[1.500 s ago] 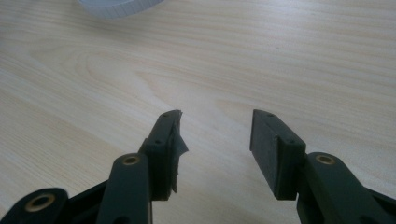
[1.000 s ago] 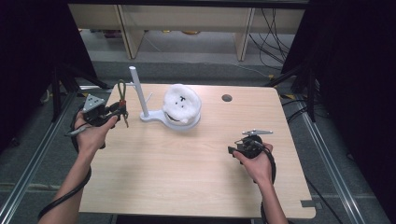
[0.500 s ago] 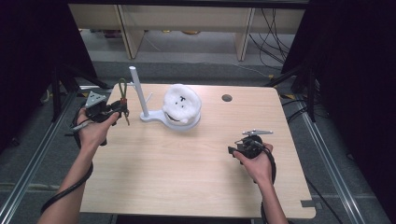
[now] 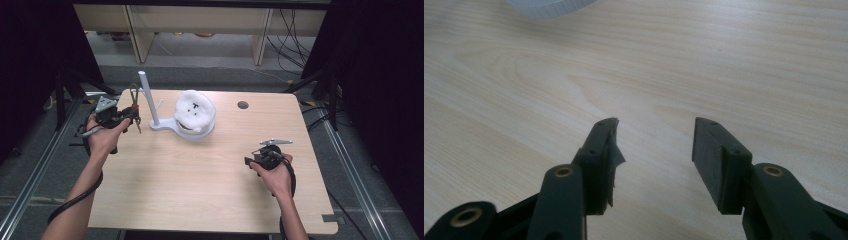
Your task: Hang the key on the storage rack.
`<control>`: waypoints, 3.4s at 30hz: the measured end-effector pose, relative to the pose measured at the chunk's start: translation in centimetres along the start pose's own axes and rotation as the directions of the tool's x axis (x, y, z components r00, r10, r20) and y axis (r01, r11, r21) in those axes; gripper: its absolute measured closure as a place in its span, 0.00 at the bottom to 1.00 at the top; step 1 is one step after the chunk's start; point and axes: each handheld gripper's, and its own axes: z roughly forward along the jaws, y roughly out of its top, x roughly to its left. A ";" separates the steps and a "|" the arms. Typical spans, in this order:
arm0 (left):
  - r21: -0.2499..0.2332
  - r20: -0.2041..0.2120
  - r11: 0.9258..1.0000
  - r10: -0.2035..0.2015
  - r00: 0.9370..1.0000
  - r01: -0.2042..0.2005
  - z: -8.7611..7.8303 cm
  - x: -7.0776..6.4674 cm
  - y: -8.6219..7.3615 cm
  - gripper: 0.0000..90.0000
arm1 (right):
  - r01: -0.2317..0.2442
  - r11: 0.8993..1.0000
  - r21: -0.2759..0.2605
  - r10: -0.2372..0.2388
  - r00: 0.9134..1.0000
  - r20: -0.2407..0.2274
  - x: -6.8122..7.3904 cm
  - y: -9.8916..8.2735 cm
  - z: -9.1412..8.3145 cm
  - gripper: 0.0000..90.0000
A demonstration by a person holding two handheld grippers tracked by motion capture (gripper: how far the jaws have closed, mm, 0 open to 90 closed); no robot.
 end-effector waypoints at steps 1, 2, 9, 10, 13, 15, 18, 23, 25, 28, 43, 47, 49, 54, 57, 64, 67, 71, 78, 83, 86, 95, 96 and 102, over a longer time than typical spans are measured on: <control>0.002 0.000 1.000 0.000 1.000 0.000 0.0 0.0 0.0 0.75 | 0.000 1.000 0.001 0.000 1.000 0.004 0.0 0.0 0.0 0.60; 0.003 0.002 1.000 -0.002 1.000 0.002 0.2 -0.1 0.0 0.75 | 0.000 1.000 0.001 0.000 1.000 0.004 0.0 0.0 0.0 0.60; 0.016 0.004 1.000 -0.004 1.000 0.004 0.8 -0.2 -0.1 0.75 | -0.008 1.000 0.007 0.008 1.000 0.005 0.1 0.0 0.0 0.59; 0.018 0.004 1.000 -0.005 1.000 0.005 0.8 -0.2 -0.2 0.75 | -0.026 0.999 0.021 0.025 1.000 0.013 0.3 0.0 -0.2 0.59; 0.023 0.004 1.000 -0.005 1.000 0.005 1.1 -0.2 -0.2 0.75 | -0.025 0.999 0.021 0.025 1.000 0.015 0.2 0.0 -0.2 0.60; 0.028 0.004 1.000 -0.005 1.000 0.005 1.2 -0.3 -0.2 0.75 | -0.019 1.000 0.015 0.019 1.000 0.000 0.1 -0.1 -0.1 0.59; 0.028 0.008 1.000 -0.011 1.000 0.010 1.4 -0.3 -0.2 0.75 | -0.026 0.999 0.019 0.026 1.000 0.006 0.2 -0.1 -0.1 0.59; 0.032 0.008 0.999 -0.010 1.000 0.010 1.6 -0.4 -0.2 0.75 | -0.025 0.999 0.019 0.025 1.000 0.006 0.2 -0.1 -0.1 0.59; 0.035 0.007 0.999 -0.011 1.000 0.010 1.7 -0.4 -0.2 0.75 | -0.025 0.999 0.019 0.025 1.000 0.006 0.2 -0.1 -0.1 0.59; 0.039 0.007 0.999 -0.010 1.000 0.010 1.8 -0.4 -0.2 0.75 | -0.026 0.999 0.020 0.026 1.000 0.007 0.2 -0.1 -0.1 0.59; 0.051 0.009 0.999 -0.021 1.000 0.020 2.6 -0.6 -0.5 0.74 | -0.026 1.000 0.017 0.026 1.000 0.000 0.2 -0.1 0.0 0.59; 0.054 0.010 0.998 -0.025 1.000 0.024 2.9 -0.7 -0.6 0.74 | -0.006 1.000 -0.004 0.006 1.000 -0.008 0.0 -0.2 0.2 0.59; 0.055 0.008 0.998 -0.024 1.000 0.024 3.0 -0.7 -0.7 0.74 | -0.006 1.000 -0.004 0.006 1.000 -0.009 0.0 -0.2 0.2 0.59; 0.060 0.004 0.998 -0.026 1.000 0.025 3.2 -0.6 -0.9 0.74 | -0.001 1.000 0.000 0.001 1.000 0.000 0.0 -0.1 0.1 0.59; 0.065 0.000 0.998 -0.021 1.000 0.021 3.3 -0.5 -1.0 0.74 | 0.001 1.000 0.002 -0.001 1.000 0.005 -0.1 -0.1 0.0 0.59; 0.069 -0.010 0.998 -0.012 1.000 0.012 3.6 -0.6 -1.1 0.73 | -0.038 0.999 0.012 0.038 0.999 -0.006 0.2 -0.2 -0.1 0.59; 0.079 -0.019 0.997 -0.004 1.000 0.005 3.6 -0.7 -1.0 0.72 | -0.027 1.000 0.009 0.027 1.000 -0.003 0.1 -0.2 0.0 0.59; 0.084 -0.020 0.996 0.004 1.000 -0.002 3.6 -0.7 -1.1 0.67 | -0.028 1.000 0.006 0.028 1.000 -0.003 0.1 -0.2 -0.1 0.59; 0.034 -0.042 0.998 0.051 0.998 -0.050 2.3 -0.5 -2.0 0.51 | -0.031 0.999 0.012 0.031 0.999 0.008 0.1 -0.2 -0.1 0.59; 0.029 -0.047 0.996 0.081 0.996 -0.080 1.3 -0.4 -2.6 0.42 | -0.033 0.999 0.009 0.033 0.999 0.005 0.1 -0.2 -0.1 0.58; 0.019 -0.048 0.995 0.097 0.994 -0.096 0.4 -0.4 -3.2 0.39 | -0.036 0.999 0.006 0.036 0.999 0.010 0.1 -0.2 -0.1 0.58; 0.008 -0.054 0.994 0.106 0.993 -0.105 -2.8 -0.5 -6.3 0.40 | -0.030 1.000 0.009 0.030 1.000 -0.006 -0.1 -0.3 -0.1 0.58; 0.007 -0.055 0.994 0.106 0.993 -0.106 -3.2 -0.5 -6.6 0.40 | -0.003 1.000 -0.001 0.003 1.000 0.002 -0.4 -0.3 0.0 0.58; 0.007 -0.063 0.996 0.091 0.994 -0.091 -5.1 -0.9 -9.8 0.41 | -0.012 1.000 -0.004 0.012 1.000 0.005 -0.3 -0.3 0.1 0.58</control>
